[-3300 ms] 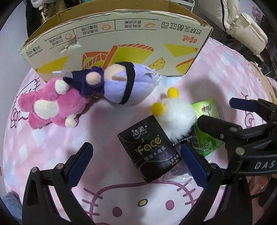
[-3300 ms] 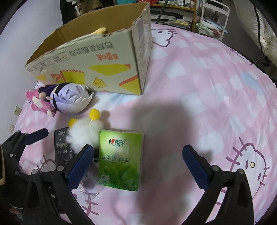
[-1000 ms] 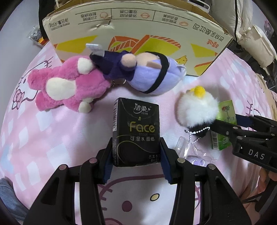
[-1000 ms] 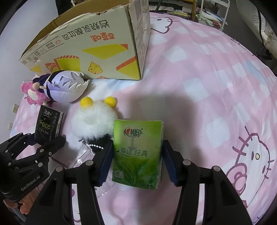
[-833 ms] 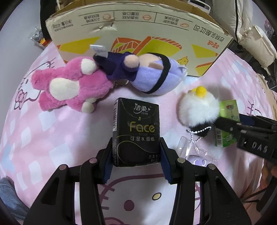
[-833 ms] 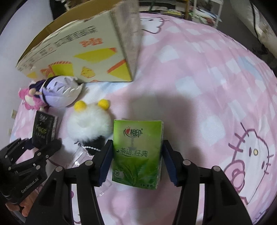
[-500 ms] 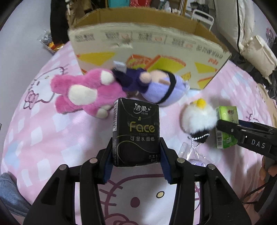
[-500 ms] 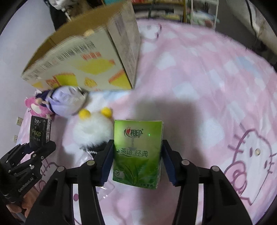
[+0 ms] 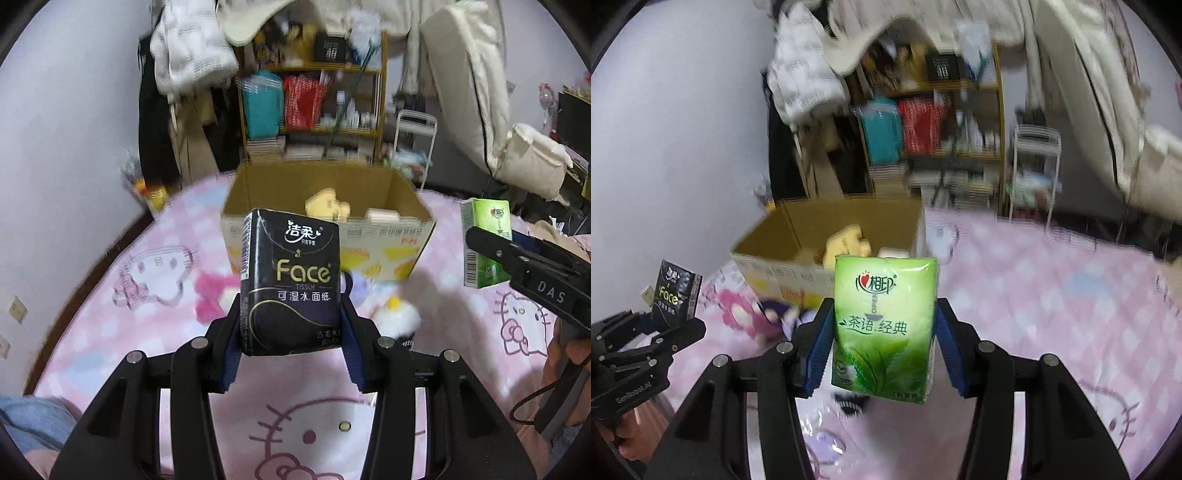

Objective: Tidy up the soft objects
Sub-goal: 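Lift both tissue packs over the box and release them inside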

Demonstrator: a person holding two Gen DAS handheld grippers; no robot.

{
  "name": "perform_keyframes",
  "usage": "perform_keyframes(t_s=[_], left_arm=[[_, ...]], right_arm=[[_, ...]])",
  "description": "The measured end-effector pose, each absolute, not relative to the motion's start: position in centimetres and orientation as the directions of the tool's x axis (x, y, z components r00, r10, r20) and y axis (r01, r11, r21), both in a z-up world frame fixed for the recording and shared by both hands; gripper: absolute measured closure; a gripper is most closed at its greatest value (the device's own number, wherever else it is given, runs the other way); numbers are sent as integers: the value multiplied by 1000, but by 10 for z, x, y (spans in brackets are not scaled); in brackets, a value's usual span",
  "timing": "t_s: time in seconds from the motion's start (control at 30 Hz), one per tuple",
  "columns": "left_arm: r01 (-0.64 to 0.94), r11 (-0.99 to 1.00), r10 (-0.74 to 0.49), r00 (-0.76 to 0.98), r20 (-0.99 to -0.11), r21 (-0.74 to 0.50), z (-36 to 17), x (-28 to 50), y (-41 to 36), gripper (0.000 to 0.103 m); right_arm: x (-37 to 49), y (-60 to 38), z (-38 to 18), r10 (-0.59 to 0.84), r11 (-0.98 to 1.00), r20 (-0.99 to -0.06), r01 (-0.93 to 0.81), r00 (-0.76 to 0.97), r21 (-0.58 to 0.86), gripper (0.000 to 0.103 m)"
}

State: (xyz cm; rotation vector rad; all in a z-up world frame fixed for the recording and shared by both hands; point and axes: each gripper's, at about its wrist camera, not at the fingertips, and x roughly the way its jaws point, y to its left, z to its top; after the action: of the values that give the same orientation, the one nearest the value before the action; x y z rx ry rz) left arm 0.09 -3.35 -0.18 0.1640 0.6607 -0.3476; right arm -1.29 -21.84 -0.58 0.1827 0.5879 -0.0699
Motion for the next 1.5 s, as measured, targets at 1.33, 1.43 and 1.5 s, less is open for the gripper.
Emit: perform_keyframes(t_s=[1.33, 1.43, 1.5], left_arm=[[371, 924, -317, 877, -362, 91, 56, 91, -53, 57], [385, 919, -325, 861, -390, 84, 45, 99, -54, 57], [388, 917, -322, 855, -406, 91, 38, 105, -57, 57]], right_arm=[[57, -199, 52, -12, 1000, -256, 14, 967, 6, 46], [64, -202, 44, -6, 1000, -278, 13, 961, 24, 46], [68, -205, 39, 5, 999, -290, 8, 957, 44, 46]])
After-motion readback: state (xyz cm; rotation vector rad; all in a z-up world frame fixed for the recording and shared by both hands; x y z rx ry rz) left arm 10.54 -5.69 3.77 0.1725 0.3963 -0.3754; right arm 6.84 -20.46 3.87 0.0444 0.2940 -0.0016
